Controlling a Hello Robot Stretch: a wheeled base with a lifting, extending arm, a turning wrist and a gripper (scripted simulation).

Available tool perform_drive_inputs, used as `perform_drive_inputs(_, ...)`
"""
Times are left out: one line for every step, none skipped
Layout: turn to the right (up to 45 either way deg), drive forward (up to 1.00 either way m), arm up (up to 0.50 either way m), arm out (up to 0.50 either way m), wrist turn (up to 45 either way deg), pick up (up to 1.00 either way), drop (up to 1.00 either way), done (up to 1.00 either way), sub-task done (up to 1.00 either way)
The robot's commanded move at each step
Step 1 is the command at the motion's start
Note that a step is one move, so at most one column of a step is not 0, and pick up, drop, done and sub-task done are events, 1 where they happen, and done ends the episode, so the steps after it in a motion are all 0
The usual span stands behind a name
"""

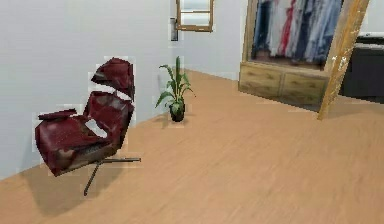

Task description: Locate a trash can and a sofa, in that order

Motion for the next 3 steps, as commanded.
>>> perform_drive_inputs(42.0,0.0,0.0,0.0,0.0,0.0,0.0,0.0,0.0)
perform_drive_inputs(0.0,1.0,0.0,0.0,0.0,0.0,0.0,0.0,0.0)
perform_drive_inputs(0.0,1.0,0.0,0.0,0.0,0.0,0.0,0.0,0.0)
